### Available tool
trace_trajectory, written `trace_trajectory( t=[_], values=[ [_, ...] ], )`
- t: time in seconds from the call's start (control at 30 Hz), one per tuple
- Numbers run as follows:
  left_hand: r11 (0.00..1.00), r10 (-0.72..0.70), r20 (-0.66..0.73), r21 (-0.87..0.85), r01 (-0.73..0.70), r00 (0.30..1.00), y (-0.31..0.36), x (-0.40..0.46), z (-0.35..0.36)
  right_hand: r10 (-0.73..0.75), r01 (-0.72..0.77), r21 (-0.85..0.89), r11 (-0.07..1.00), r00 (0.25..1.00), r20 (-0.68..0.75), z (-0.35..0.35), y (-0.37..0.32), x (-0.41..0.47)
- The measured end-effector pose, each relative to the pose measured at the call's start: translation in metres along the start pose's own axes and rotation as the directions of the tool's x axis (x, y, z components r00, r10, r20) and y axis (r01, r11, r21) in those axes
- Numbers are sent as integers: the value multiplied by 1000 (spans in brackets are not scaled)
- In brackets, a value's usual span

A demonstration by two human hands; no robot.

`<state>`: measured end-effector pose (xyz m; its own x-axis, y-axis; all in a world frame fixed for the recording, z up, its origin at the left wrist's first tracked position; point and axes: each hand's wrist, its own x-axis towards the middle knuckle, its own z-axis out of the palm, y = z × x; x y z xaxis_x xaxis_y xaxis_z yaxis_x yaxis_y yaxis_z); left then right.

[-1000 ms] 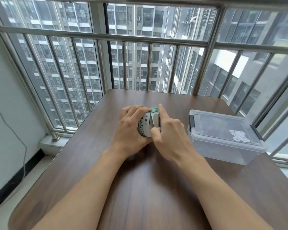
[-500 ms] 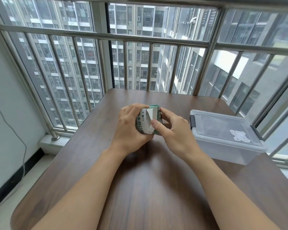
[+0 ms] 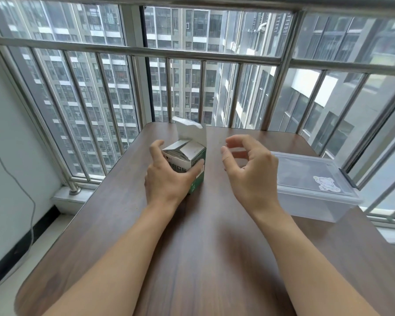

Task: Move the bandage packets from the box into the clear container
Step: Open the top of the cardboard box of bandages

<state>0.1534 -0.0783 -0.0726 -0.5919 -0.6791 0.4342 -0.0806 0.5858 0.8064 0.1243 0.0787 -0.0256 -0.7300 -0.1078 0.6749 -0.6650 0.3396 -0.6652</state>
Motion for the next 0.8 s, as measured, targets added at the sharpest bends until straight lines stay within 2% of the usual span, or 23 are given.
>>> trace_trajectory(
  t=[0.1,0.13,0.2,0.23,0.27,0.3,0.33,0.37,0.4,0.43,0.5,0.57,0.67,0.8],
  values=[
    [1000,1,46,18,-1,999,4,-7,-4,-29,20,-114,993,997,-76,-26,3,12],
    [1000,30,3,1,-30,1000,6,-9,-8,-16,-3,-186,983,995,-103,-41,7,17],
    [969,230,-195,-47,-243,953,15,-12,-17,72,-122,-416,901,989,-133,-75,22,25],
    [921,358,-288,-52,-387,888,18,-12,-22,158,-211,-514,832,977,-145,-88,35,28],
    [853,476,-319,-62,-519,820,24,-14,-24,267,-313,-585,748,949,-167,-102,47,30],
    [782,571,-289,-93,-616,768,38,-21,-22,393,-424,-628,653,898,-198,-121,59,29],
    [746,621,-211,-137,-652,755,54,-30,-19,503,-514,-639,573,836,-222,-134,67,29],
    [767,609,-88,-190,-613,788,72,-39,-14,588,-577,-629,521,776,-225,-144,74,29],
    [839,526,76,-208,-503,847,89,-47,-5,646,-615,-602,510,736,-204,-151,79,28],
    [916,395,242,-175,-360,886,102,-52,9,677,-630,-569,529,717,-165,-157,83,28],
    [996,89,452,-21,-90,887,111,-50,32,690,-639,-495,589,716,-103,-154,84,26],
    [998,-32,472,55,7,881,110,-40,46,711,-661,-424,619,701,-54,-146,81,24],
    [994,-16,384,109,-29,923,101,-32,46,705,-637,-431,639,710,-5,-136,85,22],
    [981,54,354,156,-116,934,82,-23,43,712,-676,-291,678,701,30,-130,92,14]
  ],
)
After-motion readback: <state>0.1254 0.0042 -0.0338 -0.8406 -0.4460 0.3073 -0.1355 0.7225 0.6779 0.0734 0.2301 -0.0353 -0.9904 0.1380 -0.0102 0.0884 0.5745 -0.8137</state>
